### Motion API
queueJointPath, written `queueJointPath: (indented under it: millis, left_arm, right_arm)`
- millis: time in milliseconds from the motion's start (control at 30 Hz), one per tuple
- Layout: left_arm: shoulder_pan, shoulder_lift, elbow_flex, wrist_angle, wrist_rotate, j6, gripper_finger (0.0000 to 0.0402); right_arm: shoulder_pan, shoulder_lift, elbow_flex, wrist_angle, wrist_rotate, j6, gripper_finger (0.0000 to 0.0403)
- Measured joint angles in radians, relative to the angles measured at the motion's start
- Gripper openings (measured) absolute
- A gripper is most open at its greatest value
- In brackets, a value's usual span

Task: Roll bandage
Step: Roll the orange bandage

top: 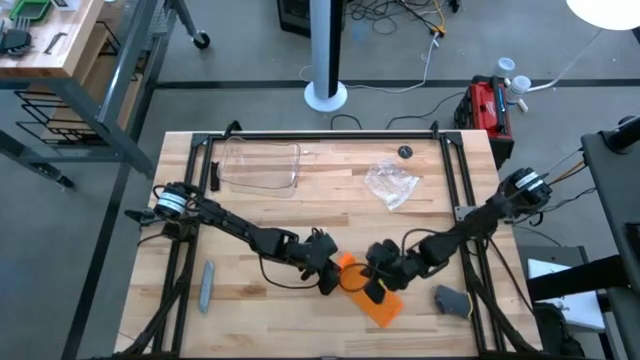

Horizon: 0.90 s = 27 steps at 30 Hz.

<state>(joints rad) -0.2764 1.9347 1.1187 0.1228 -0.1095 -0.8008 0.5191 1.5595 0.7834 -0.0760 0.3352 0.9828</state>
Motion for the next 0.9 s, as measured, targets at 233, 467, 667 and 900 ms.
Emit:
queueJointPath:
  millis: [233, 467, 667, 900]
  left_arm:
    - [0.0, 0.0, 0.0, 0.0, 0.0, 0.009, 0.0]
    - [0.0, 0.0, 0.0, -0.002, -0.001, 0.026, 0.0]
    - [0.0, -0.035, -0.002, -0.016, -0.012, 0.036, 0.0]
    - [-0.008, -0.129, -0.001, -0.125, -0.015, 0.049, 0.0]
  right_arm:
    - [-0.103, 0.0, 0.0, 0.009, 0.077, -0.026, 0.0002]
    - [-0.182, 0.016, 0.001, 0.097, 0.052, -0.089, 0.0002]
    - [-0.25, 0.065, 0.01, 0.173, -0.028, -0.126, 0.0002]
    - [-0.311, 0.135, 0.05, 0.231, -0.139, -0.175, 0.0002]
